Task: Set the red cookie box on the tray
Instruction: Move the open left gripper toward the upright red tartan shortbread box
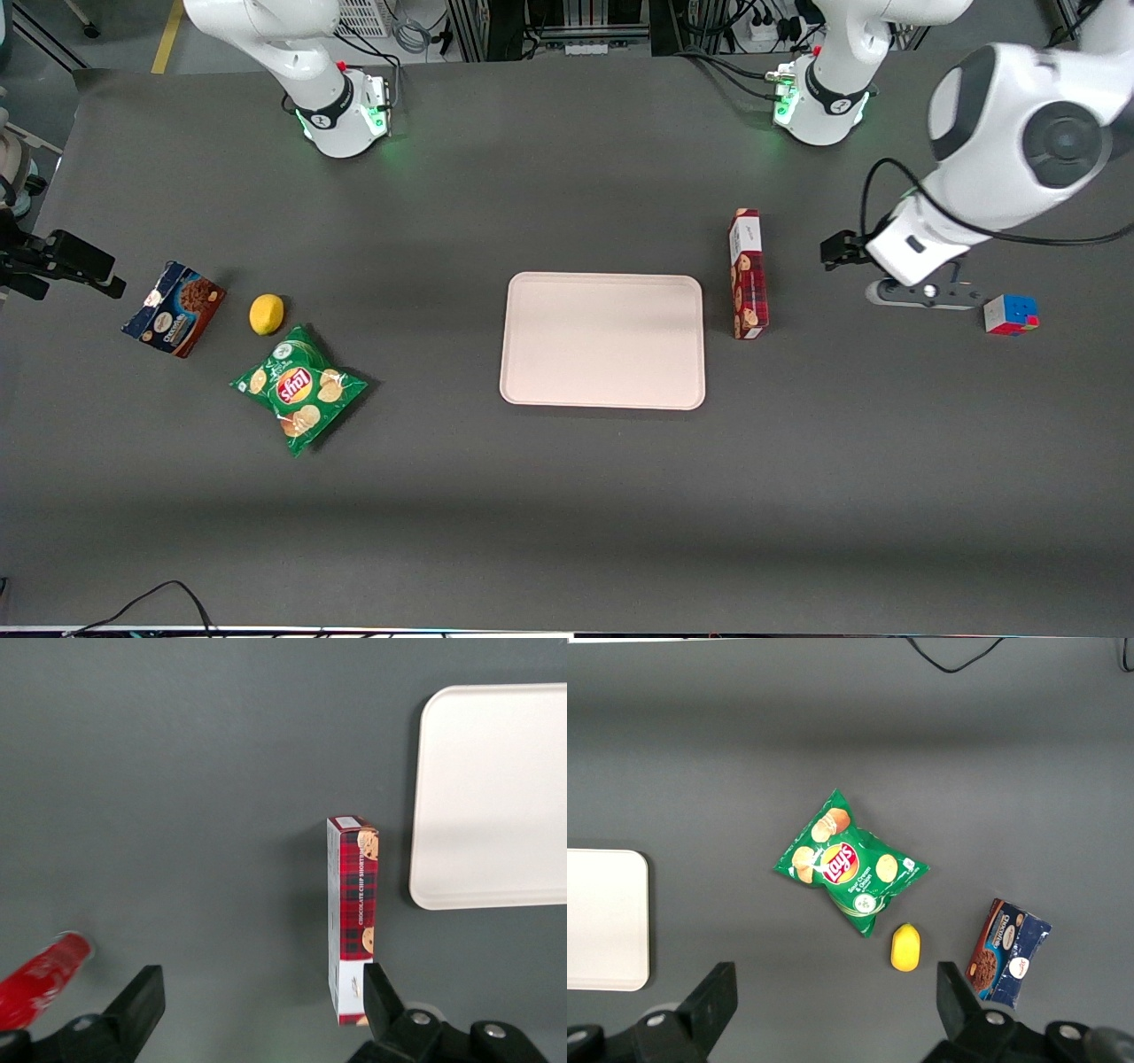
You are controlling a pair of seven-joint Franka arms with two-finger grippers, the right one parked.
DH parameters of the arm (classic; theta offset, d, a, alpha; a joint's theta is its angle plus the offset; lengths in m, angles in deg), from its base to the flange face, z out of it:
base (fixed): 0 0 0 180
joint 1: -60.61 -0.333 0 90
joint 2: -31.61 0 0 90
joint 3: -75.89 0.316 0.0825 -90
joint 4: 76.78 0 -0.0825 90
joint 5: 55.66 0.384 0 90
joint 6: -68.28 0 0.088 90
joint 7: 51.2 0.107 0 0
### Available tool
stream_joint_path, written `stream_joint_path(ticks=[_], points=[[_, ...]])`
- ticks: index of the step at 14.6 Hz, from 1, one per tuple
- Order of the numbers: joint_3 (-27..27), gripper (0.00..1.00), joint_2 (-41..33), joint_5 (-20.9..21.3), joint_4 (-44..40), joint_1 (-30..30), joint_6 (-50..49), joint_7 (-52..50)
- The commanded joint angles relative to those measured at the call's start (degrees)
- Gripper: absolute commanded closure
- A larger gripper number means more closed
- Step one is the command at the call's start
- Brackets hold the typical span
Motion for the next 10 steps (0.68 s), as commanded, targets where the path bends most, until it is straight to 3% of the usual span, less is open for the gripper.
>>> stream_joint_path(ticks=[1, 3, 7, 10], points=[[-4.97, 0.0, -6.06, -0.42, 11.63, 1.02, 7.39, -10.43], [-7.45, 0.0, -5.8, -0.42, 13.12, 1.02, 8.36, -12.75], [-7.55, 0.0, -5.19, -0.33, 21.9, 1.11, 21.25, -11.62], [-8.6, 0.0, -0.8, -0.33, 22.01, 1.37, 24.96, -11.7]])
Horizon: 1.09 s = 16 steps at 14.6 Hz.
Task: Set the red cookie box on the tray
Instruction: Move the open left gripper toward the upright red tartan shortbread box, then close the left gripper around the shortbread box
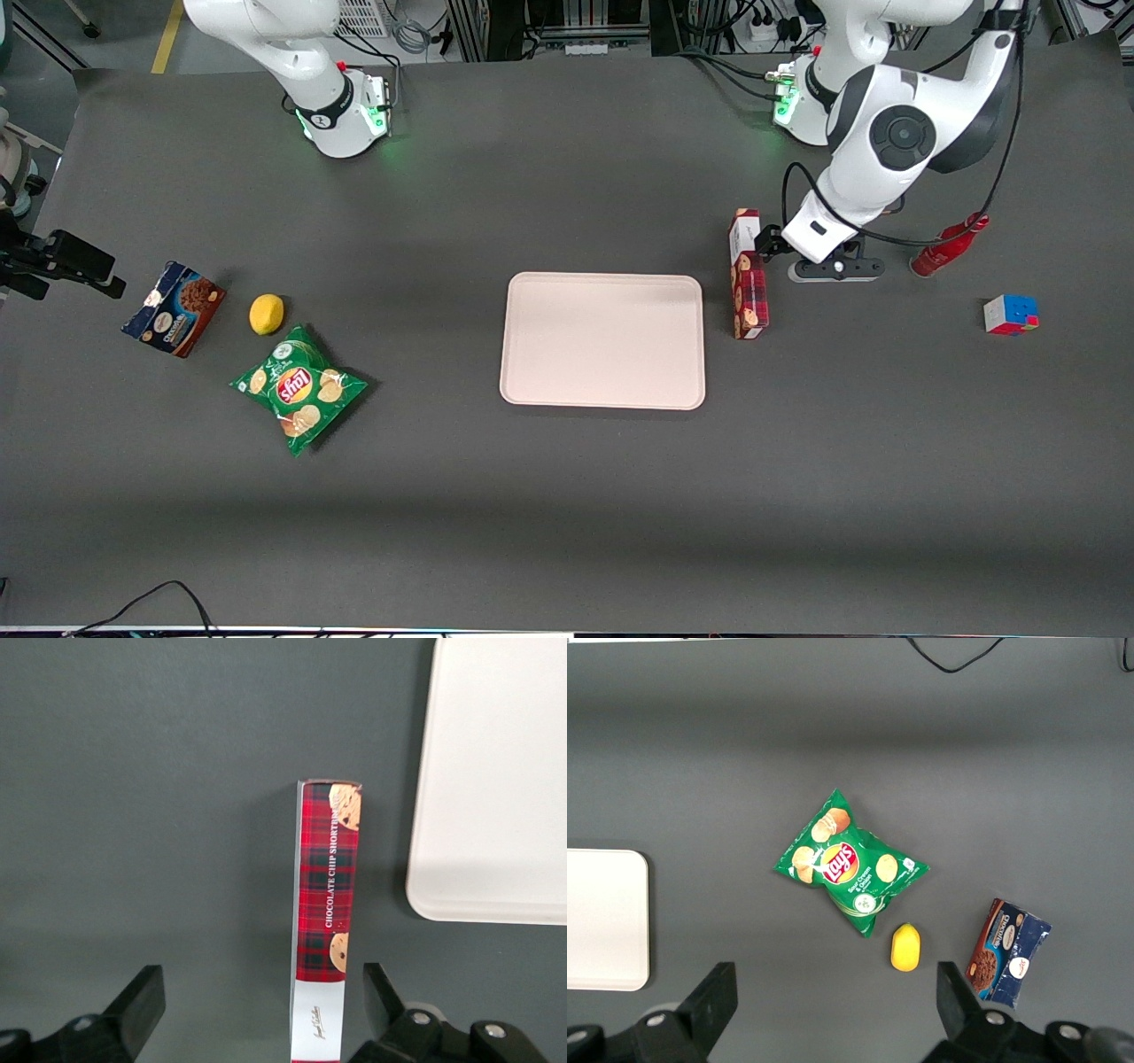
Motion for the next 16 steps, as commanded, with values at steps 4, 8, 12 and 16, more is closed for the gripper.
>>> stream_joint_path(ticks=[4, 8, 12, 16], points=[[-1.45, 0.0, 4.98, -0.07, 1.11, 0.78, 4.79, -0.2], [-1.97, 0.0, 7.35, -0.07, 2.6, 1.48, 10.05, -0.37], [-3.11, 0.0, 9.47, -0.16, 4.26, 1.66, 15.66, -0.99], [-3.65, 0.0, 11.14, -0.16, 5.76, 1.75, 18.23, -0.99]])
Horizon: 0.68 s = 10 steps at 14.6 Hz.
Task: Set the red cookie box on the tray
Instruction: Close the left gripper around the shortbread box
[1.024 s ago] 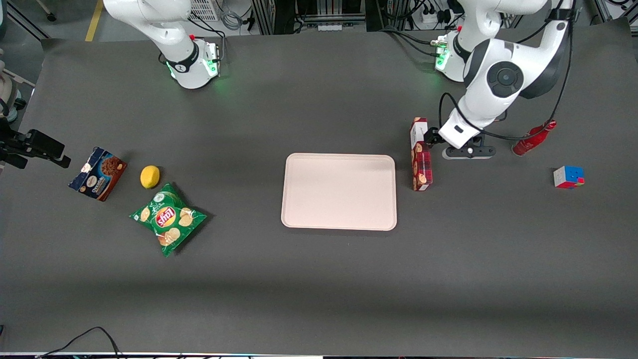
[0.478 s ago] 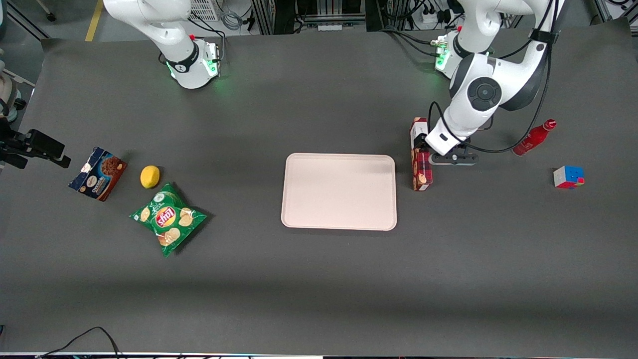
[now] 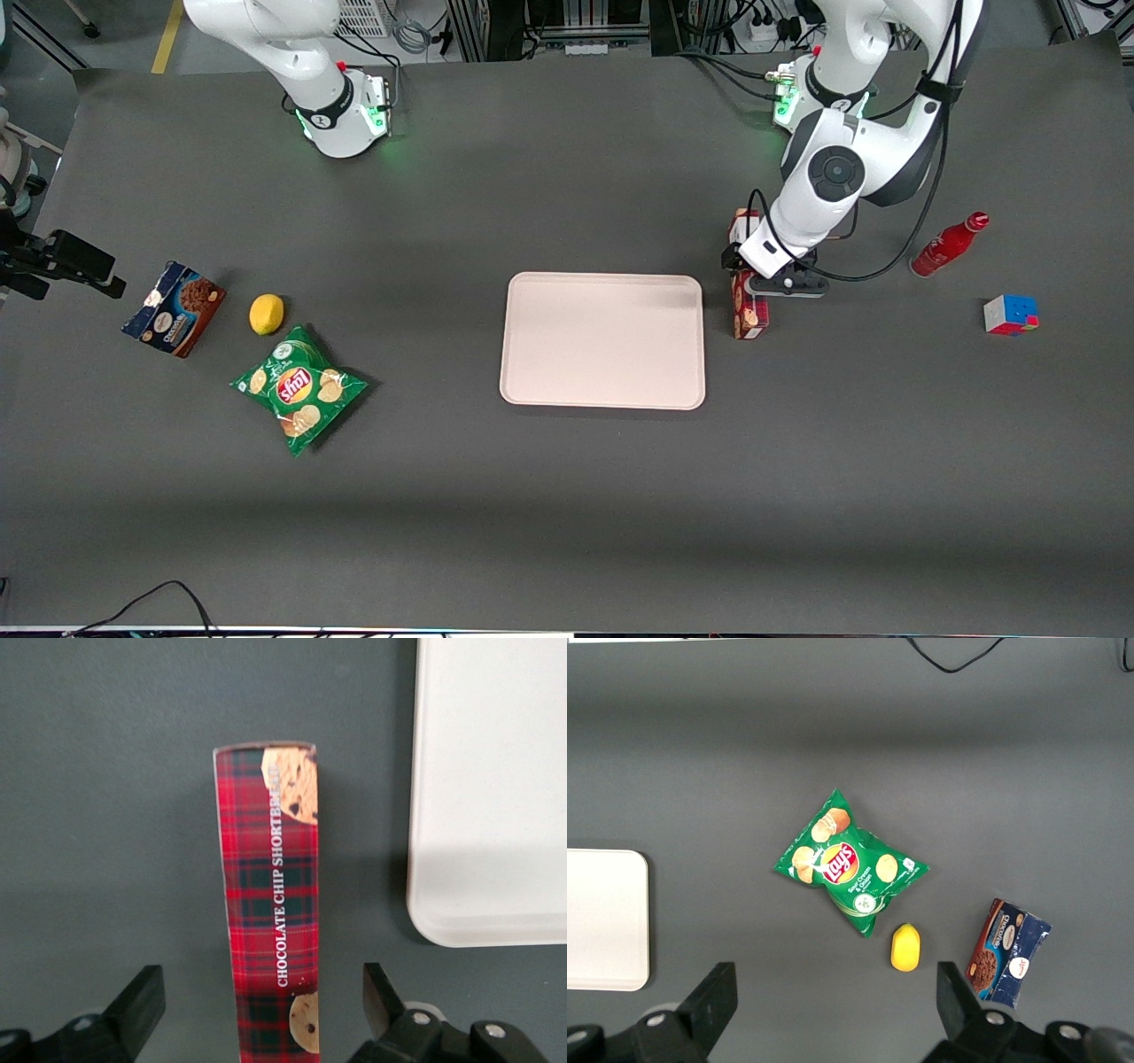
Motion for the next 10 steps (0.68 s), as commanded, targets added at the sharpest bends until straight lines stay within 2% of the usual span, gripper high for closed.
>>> stream_joint_path(ticks=[1, 7, 9, 10], points=[[-0.09, 0.0, 0.9, -0.16, 2.17, 0.88, 3.45, -0.91], [-0.27, 0.02, 2.66, -0.16, 3.41, 1.05, 7.5, -0.91], [-0.36, 0.12, 3.01, -0.16, 3.41, 1.05, 7.6, -1.0], [-0.44, 0.2, 3.02, -0.16, 3.41, 1.05, 7.6, -1.0]])
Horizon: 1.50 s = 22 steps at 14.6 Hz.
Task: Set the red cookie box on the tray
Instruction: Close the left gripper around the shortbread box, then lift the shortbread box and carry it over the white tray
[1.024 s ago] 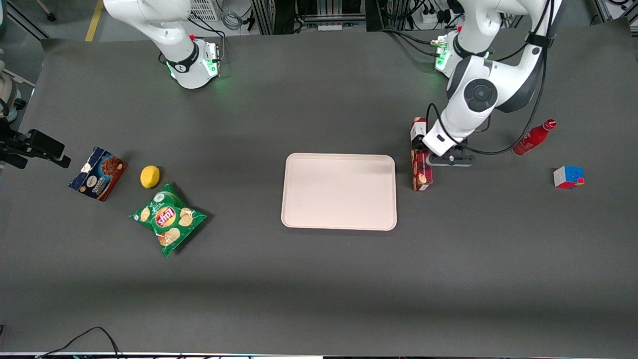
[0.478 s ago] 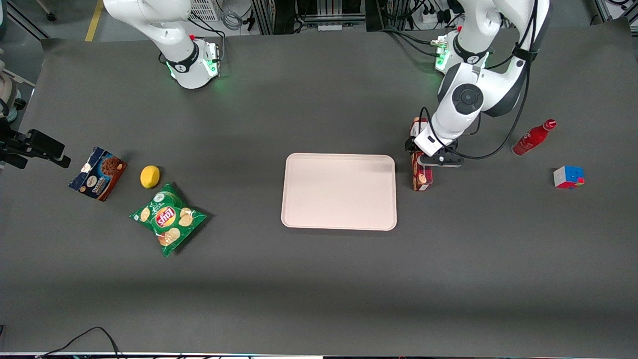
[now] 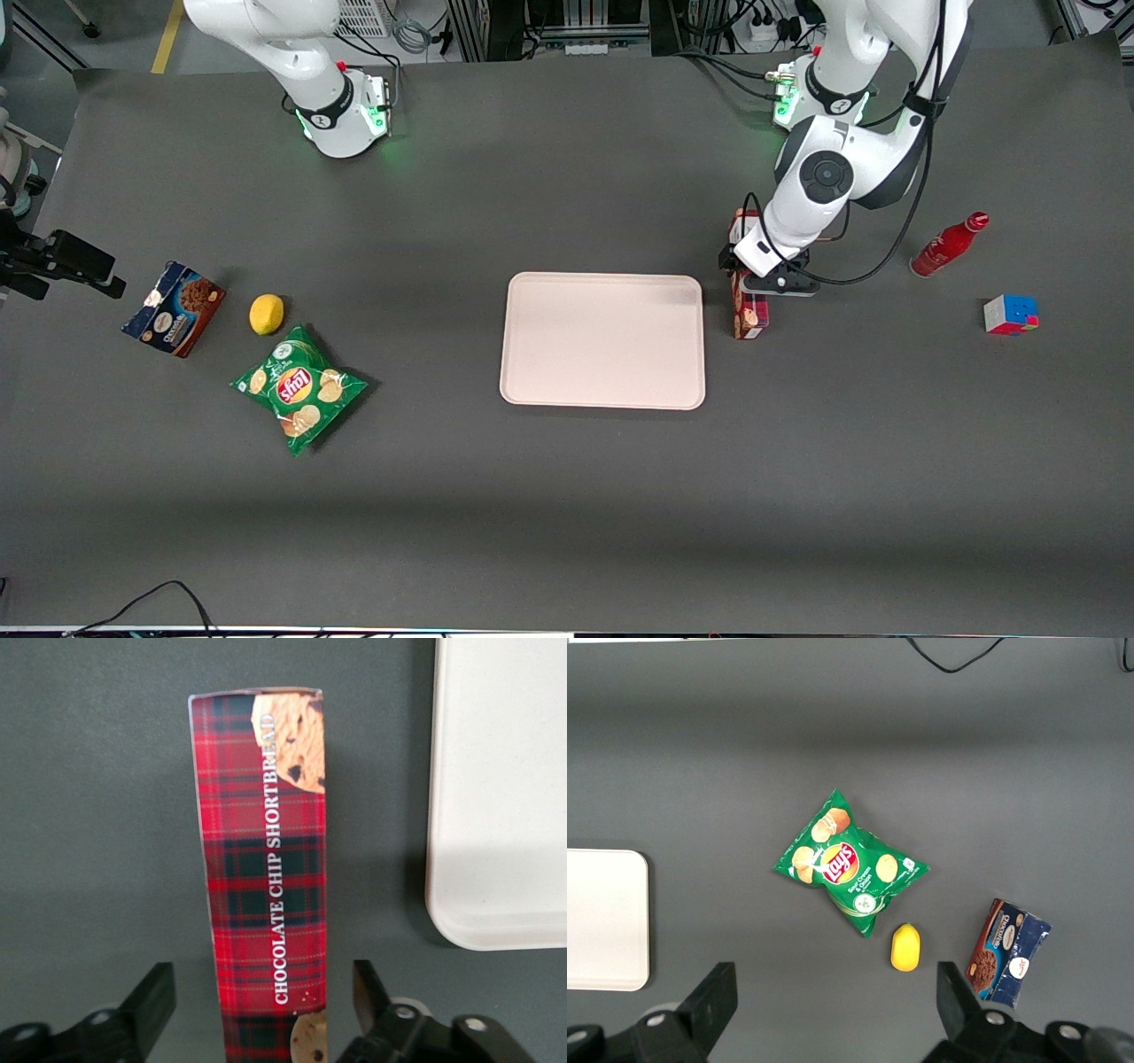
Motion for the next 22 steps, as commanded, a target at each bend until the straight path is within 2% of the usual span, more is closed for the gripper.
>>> stream_joint_path(ticks=[1, 4, 5, 6, 8, 13, 16, 18, 22], points=[[-0.14, 0.31, 0.22, -0.16, 0.57, 0.89, 1.34, -1.0], [-1.01, 0.72, 0.13, -0.16, 0.57, 1.06, 1.34, -4.23], [-2.41, 0.82, 0.22, -0.16, 0.48, 1.07, 1.34, -6.34], [-3.3, 0.84, 0.13, -0.16, 0.39, 1.07, 1.34, -8.45], [-4.18, 0.95, 0.13, -0.16, 0.13, 1.07, 1.34, -9.78], [-3.92, 1.0, -3.46, -0.16, -2.59, 0.54, -2.16, -9.17], [-3.57, 1.0, -9.34, 0.01, -5.74, 0.36, -11.99, -7.16], [-0.95, 1.0, -12.25, 0.01, -9.78, 0.28, -19.46, -5.14], [3.63, 1.0, -13.23, 0.01, -24.61, 0.28, -37.64, -1.53]])
